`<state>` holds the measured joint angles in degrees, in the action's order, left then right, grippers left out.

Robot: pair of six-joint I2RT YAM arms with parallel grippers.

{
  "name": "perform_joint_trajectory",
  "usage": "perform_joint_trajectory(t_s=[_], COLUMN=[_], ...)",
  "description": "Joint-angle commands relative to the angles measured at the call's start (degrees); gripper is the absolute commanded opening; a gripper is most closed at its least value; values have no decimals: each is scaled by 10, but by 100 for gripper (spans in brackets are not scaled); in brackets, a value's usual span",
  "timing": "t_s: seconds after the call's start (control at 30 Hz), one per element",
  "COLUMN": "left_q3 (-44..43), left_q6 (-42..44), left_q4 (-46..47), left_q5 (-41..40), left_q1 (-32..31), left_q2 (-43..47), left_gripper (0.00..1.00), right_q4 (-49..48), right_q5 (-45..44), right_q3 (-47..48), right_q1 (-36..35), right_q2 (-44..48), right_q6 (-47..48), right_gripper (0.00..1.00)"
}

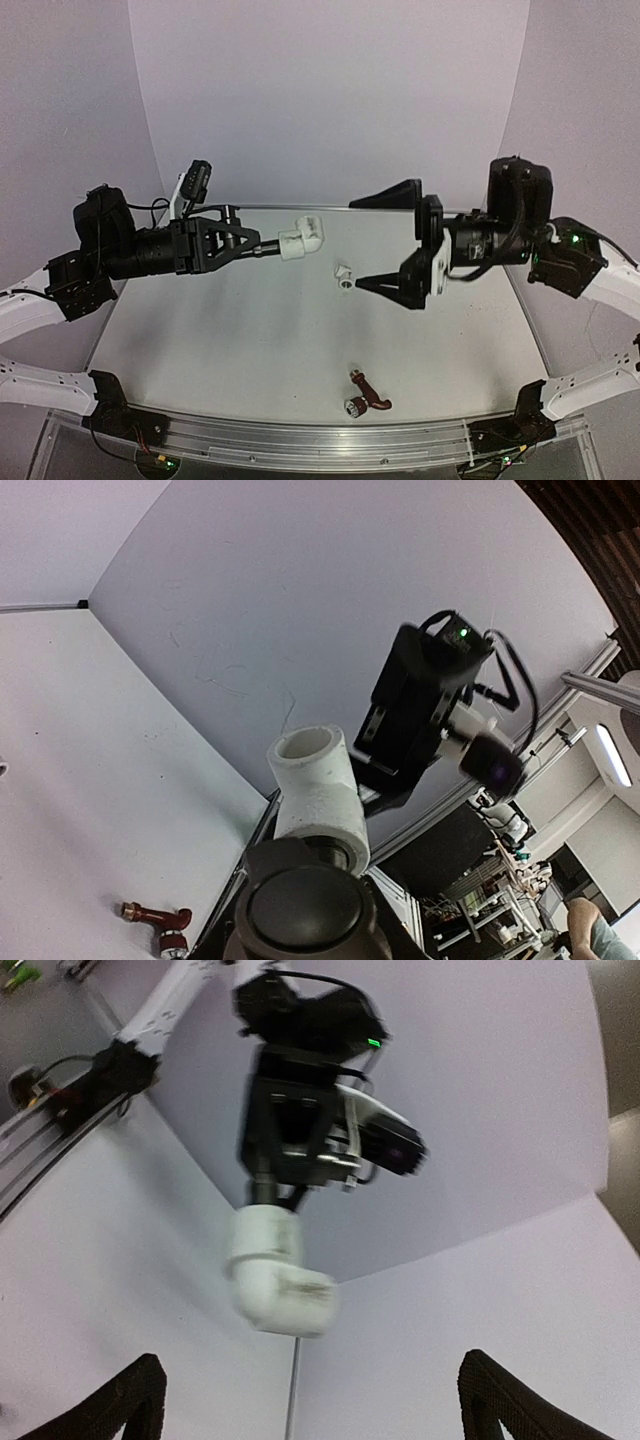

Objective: Install the water faucets

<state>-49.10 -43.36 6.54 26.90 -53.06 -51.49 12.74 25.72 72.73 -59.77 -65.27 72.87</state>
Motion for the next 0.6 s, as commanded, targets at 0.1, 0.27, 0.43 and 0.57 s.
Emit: perform_joint_trajectory(t_s=[0.1,0.27,0.43,0.57], left_q3=[-23,-18,-13,-13], left_q6=[-83,-114,-130,-123], left_q4=[111,158,191,193], left_q5=[77,107,117,118], left_q1=[2,2,2,2], left_q2=[-36,-62,-71,-71], left_gripper=[0,0,0,0], right_q4=[-153,-226,-260,-264], right_q5=[-22,-24,-29,-32], right_q3=[-77,-96,-109,-108], right_q1=[-32,-37,-42,-43], right_q2=[3,-20,-34,-41], right_q6=[308,363,386,366], right_gripper=[97,93,76,63])
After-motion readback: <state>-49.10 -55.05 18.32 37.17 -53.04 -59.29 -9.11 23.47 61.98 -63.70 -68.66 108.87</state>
